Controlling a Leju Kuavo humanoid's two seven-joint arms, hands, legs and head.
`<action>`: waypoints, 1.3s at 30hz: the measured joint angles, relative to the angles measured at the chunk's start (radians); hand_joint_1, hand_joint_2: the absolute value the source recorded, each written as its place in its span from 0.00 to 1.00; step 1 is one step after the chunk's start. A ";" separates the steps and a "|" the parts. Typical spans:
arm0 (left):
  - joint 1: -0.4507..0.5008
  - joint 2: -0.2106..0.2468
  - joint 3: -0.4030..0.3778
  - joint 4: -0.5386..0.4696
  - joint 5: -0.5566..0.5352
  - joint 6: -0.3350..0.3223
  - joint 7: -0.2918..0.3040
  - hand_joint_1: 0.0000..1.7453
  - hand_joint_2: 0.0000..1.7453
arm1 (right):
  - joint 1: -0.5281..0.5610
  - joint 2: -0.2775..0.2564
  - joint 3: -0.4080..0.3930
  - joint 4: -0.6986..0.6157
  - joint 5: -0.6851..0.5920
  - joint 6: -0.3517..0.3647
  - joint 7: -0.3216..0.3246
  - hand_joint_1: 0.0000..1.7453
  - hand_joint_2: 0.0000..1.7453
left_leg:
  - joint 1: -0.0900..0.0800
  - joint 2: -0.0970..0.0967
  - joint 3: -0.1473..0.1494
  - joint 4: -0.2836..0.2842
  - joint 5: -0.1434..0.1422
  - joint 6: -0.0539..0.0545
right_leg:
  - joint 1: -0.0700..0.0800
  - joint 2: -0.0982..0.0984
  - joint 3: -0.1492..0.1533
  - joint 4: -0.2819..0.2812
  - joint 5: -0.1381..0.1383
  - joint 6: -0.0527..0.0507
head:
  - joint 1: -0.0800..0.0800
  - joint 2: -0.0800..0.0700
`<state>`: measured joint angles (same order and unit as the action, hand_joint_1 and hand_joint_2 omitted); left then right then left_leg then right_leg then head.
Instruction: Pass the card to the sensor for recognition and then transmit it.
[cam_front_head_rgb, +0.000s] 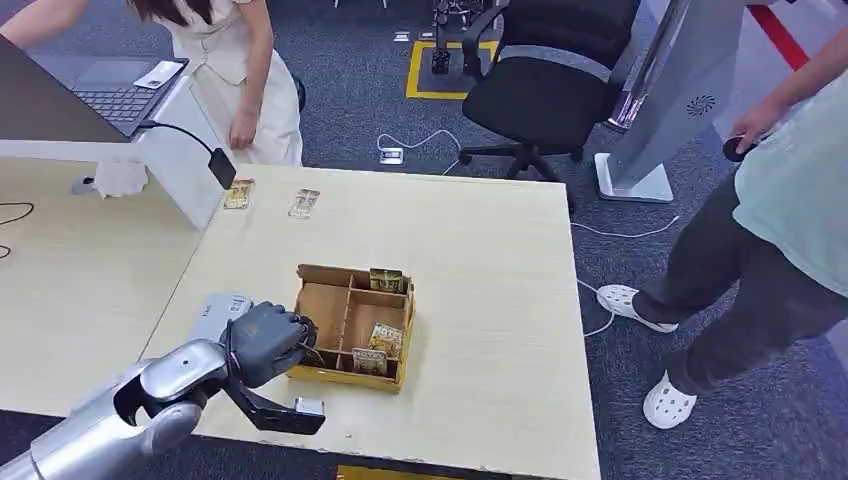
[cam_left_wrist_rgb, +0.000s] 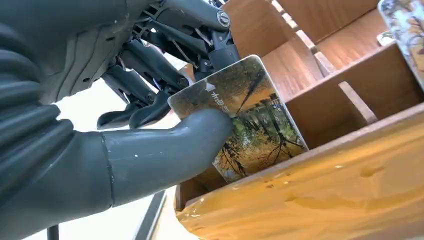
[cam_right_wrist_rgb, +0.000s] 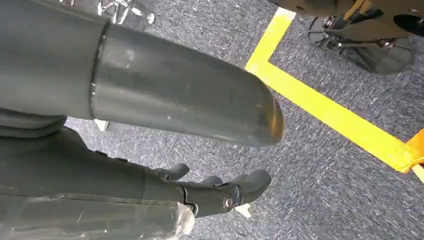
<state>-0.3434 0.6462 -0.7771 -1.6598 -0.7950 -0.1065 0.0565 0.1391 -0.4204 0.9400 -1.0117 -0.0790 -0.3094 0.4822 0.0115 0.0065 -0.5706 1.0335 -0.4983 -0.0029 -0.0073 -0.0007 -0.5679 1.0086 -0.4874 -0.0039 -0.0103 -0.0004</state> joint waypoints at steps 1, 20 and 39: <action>0.000 0.000 0.002 0.000 0.003 0.002 0.000 1.00 1.00 | 0.001 0.000 -0.002 0.000 0.003 0.001 0.000 0.00 0.00 | 0.000 0.000 0.000 0.000 0.000 0.000 | 0.000 0.000 0.000 0.000 0.000 0.000 | 0.000 0.000; -0.152 0.013 0.331 -0.021 0.071 0.073 0.061 1.00 1.00 | 0.036 0.002 -0.057 -0.050 0.069 0.016 0.025 0.00 0.00 | 0.000 0.000 0.000 0.000 0.000 0.000 | 0.000 0.000 0.000 0.000 0.000 0.000 | 0.000 0.000; -0.359 -0.173 0.401 0.232 0.143 0.127 0.240 1.00 1.00 | 0.030 0.019 -0.106 -0.065 0.151 0.061 0.043 0.00 0.00 | 0.000 0.000 0.000 0.000 0.002 -0.001 | 0.000 0.000 -0.001 0.000 0.002 -0.001 | 0.000 0.000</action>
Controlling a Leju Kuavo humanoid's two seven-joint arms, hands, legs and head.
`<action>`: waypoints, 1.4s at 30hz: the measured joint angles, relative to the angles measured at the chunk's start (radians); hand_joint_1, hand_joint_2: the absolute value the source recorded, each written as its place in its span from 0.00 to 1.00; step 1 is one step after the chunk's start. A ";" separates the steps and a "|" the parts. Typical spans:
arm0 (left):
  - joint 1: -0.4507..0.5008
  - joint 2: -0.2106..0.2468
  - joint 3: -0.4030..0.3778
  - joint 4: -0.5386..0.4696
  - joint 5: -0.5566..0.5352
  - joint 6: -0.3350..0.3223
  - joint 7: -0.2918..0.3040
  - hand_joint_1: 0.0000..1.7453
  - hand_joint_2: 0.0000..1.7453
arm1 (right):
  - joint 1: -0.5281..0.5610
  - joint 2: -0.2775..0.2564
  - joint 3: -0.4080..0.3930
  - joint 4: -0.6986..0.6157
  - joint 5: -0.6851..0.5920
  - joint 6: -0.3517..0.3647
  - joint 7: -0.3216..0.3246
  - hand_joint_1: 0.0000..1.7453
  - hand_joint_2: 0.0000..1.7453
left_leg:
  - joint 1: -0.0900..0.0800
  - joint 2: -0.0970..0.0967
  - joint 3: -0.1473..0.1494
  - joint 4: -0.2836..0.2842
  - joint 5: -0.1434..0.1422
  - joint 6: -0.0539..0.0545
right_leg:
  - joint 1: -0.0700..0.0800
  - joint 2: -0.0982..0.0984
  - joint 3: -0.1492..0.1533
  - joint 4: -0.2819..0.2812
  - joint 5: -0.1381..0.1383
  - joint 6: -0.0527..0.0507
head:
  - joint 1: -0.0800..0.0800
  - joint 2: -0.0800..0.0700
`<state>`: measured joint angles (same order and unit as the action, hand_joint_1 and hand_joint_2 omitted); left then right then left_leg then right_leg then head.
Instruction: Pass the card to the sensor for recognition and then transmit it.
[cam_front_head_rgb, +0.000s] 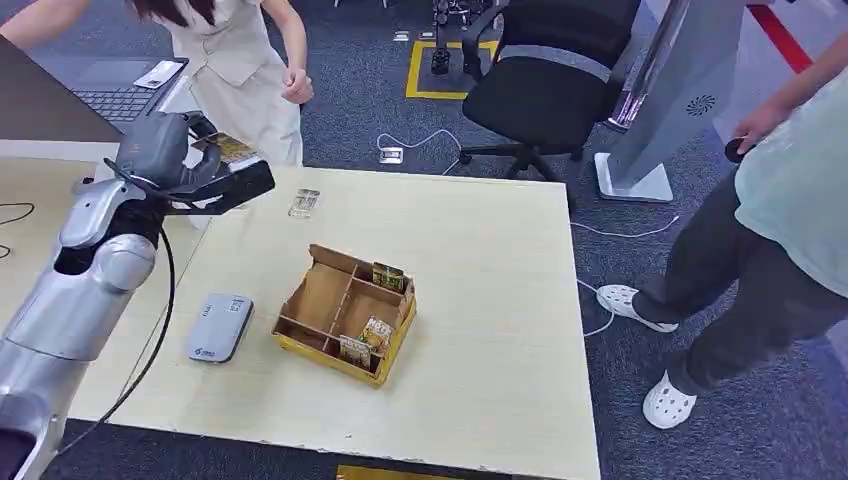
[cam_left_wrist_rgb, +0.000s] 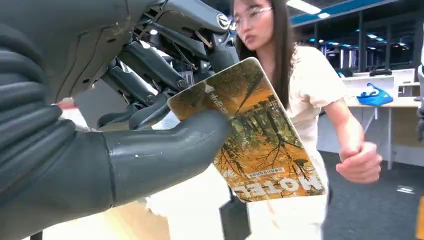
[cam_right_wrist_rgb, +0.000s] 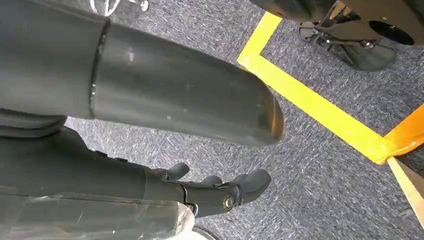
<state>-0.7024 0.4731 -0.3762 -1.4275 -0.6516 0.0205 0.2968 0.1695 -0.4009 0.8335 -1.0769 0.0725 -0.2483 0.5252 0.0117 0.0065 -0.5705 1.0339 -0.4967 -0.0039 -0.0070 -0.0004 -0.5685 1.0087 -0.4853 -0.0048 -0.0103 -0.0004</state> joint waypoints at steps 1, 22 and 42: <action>-0.001 -0.010 0.005 0.004 0.006 0.005 0.006 1.00 1.00 | 0.002 0.000 -0.002 -0.003 0.002 0.000 0.004 0.00 0.00 | 0.000 0.000 0.000 0.000 0.000 0.000 | 0.000 0.000 0.000 0.000 0.000 0.000 | 0.000 0.000; -0.009 -0.079 0.010 0.032 0.014 0.011 0.024 1.00 1.00 | 0.025 0.013 -0.042 -0.016 0.020 0.015 0.012 0.00 0.00 | 0.000 0.000 0.000 0.000 0.000 0.000 | 0.000 0.000 0.000 0.000 0.000 0.000 | 0.000 0.000; -0.009 -0.095 0.024 0.033 0.018 0.002 0.027 0.14 1.00 | 0.041 0.044 -0.109 -0.007 0.071 0.063 0.001 0.00 0.00 | 0.000 0.000 -0.001 0.000 0.000 0.000 | 0.000 0.000 0.000 0.000 0.000 0.000 | 0.000 0.000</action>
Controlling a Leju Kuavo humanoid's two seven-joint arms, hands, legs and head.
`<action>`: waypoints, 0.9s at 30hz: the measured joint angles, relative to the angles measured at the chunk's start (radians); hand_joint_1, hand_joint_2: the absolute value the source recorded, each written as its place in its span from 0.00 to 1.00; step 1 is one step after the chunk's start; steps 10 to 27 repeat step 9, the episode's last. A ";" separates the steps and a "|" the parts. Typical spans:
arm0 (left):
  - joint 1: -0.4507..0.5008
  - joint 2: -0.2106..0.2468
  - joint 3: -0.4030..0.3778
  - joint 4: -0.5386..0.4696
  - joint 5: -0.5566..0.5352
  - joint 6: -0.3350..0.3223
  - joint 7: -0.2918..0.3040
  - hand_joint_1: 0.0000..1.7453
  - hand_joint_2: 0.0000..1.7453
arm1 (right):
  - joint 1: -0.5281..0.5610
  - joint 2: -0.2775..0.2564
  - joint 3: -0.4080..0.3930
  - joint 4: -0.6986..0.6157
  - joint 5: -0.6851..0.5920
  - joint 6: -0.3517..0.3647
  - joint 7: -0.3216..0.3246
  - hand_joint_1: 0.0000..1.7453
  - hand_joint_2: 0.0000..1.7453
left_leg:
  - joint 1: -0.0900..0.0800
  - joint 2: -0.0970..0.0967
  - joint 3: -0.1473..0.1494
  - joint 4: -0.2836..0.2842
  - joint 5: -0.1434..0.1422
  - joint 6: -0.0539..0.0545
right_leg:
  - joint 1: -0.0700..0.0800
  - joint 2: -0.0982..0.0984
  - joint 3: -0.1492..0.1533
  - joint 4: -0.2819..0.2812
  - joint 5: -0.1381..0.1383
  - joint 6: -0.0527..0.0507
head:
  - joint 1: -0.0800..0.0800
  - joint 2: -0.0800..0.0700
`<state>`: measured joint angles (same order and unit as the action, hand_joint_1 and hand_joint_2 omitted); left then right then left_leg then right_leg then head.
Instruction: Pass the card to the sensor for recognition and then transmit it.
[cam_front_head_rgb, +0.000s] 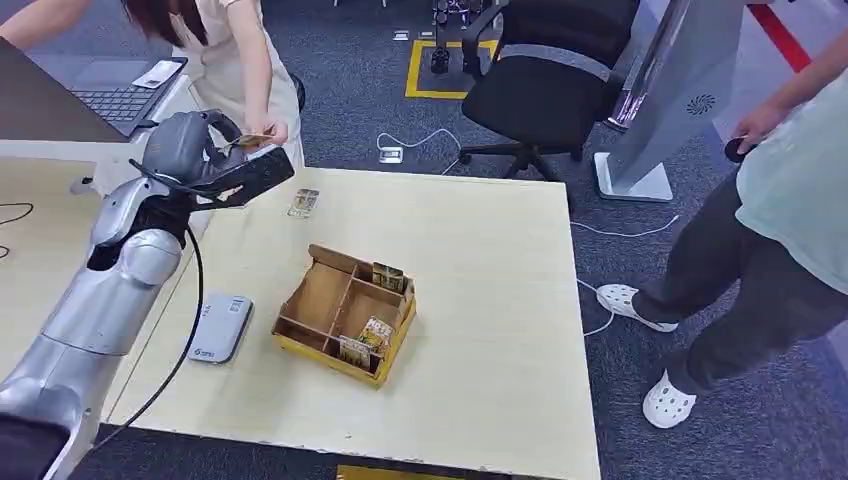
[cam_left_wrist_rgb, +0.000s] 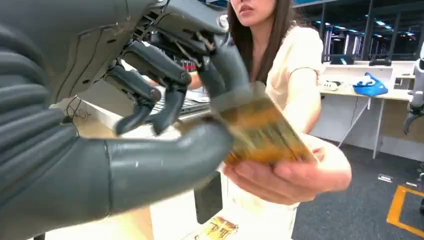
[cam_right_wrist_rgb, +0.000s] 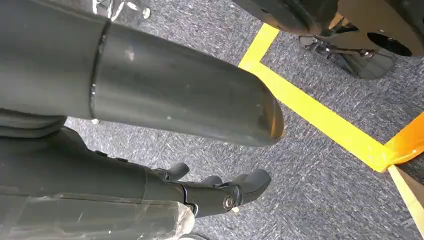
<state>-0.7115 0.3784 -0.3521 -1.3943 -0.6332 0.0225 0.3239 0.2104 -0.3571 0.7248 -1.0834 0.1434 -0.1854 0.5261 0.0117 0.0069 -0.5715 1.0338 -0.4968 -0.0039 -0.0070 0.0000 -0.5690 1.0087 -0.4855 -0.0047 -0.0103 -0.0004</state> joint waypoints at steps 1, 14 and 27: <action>0.000 -0.001 0.000 0.000 0.000 -0.001 0.000 0.14 1.00 | 0.000 0.002 -0.002 0.000 0.000 0.001 0.000 0.00 0.00 | 0.000 0.000 0.000 0.000 0.000 0.000 | 0.000 0.000 0.000 0.000 0.000 0.000 | 0.000 0.000; 0.000 -0.006 0.001 0.000 0.000 -0.002 0.000 0.00 1.00 | 0.000 0.006 -0.009 0.006 0.001 0.001 -0.001 0.00 0.00 | 0.000 0.000 0.000 0.000 0.000 0.000 | 0.000 0.000 0.000 0.000 0.000 0.000 | 0.000 0.000; 0.000 -0.006 0.001 0.000 0.000 -0.002 0.000 0.00 1.00 | 0.000 0.006 -0.009 0.006 0.001 0.001 -0.001 0.00 0.00 | 0.000 0.000 0.000 0.000 0.000 0.000 | 0.000 0.000 0.000 0.000 0.000 0.000 | 0.000 0.000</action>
